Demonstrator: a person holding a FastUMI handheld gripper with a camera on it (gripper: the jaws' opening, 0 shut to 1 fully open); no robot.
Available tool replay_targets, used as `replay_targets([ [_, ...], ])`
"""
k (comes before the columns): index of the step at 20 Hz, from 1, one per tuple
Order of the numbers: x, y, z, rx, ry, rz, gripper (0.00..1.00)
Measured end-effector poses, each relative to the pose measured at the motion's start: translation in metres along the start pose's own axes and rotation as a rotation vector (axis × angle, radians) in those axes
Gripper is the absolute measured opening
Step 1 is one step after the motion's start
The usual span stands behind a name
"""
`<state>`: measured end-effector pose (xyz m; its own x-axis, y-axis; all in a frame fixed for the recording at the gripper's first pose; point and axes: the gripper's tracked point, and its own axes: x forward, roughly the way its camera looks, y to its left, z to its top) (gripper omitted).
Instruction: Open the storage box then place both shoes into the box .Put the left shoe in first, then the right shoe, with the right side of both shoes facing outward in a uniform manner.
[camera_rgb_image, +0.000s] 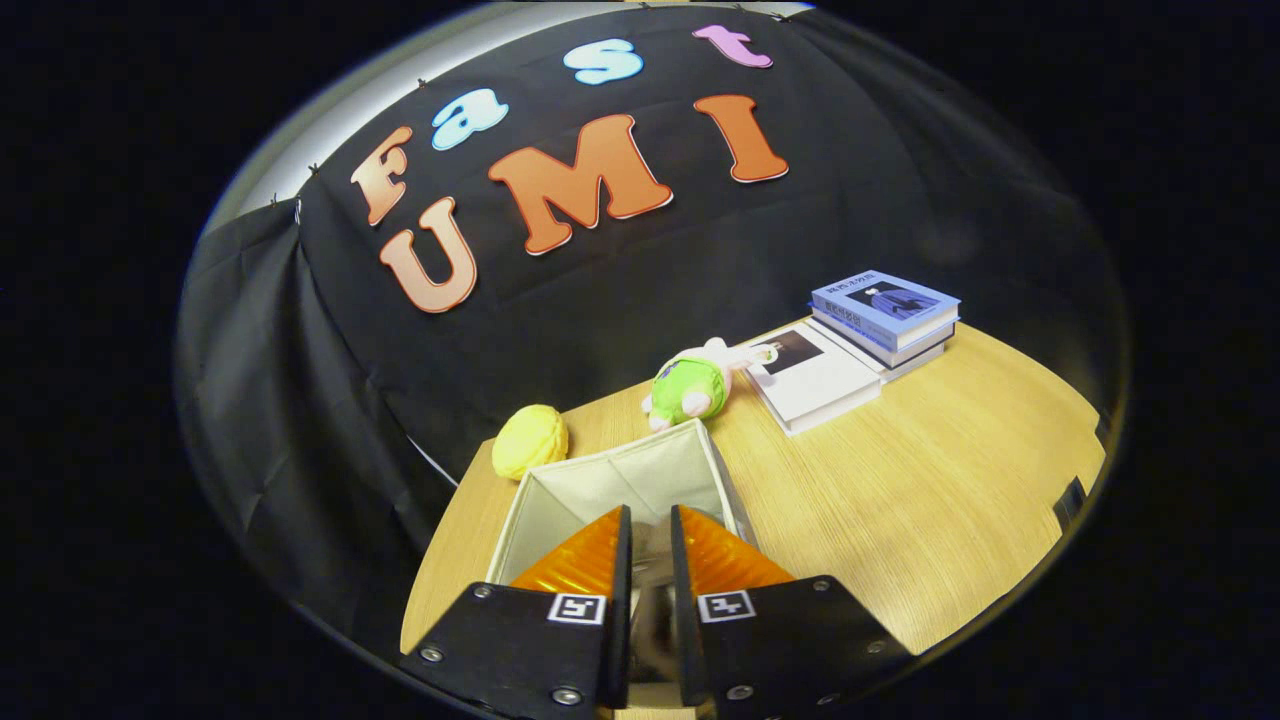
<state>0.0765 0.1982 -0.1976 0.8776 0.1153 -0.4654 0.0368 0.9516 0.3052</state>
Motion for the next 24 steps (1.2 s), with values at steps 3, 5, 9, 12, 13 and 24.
replay_targets([
  [3, -0.009, -0.004, 0.008, -0.040, -0.016, 0.013, 0.59],
  [5, -0.014, -0.014, 0.012, -0.066, -0.025, 0.007, 0.86],
  [9, -0.025, -0.035, 0.034, -0.120, -0.055, -0.004, 0.98],
  [12, -0.044, -0.057, 0.067, -0.189, -0.129, -0.033, 0.98],
  [13, -0.053, -0.062, 0.076, -0.200, -0.152, -0.033, 0.98],
  [24, -0.135, -0.151, 0.142, -0.213, -0.332, -0.124, 0.98],
])
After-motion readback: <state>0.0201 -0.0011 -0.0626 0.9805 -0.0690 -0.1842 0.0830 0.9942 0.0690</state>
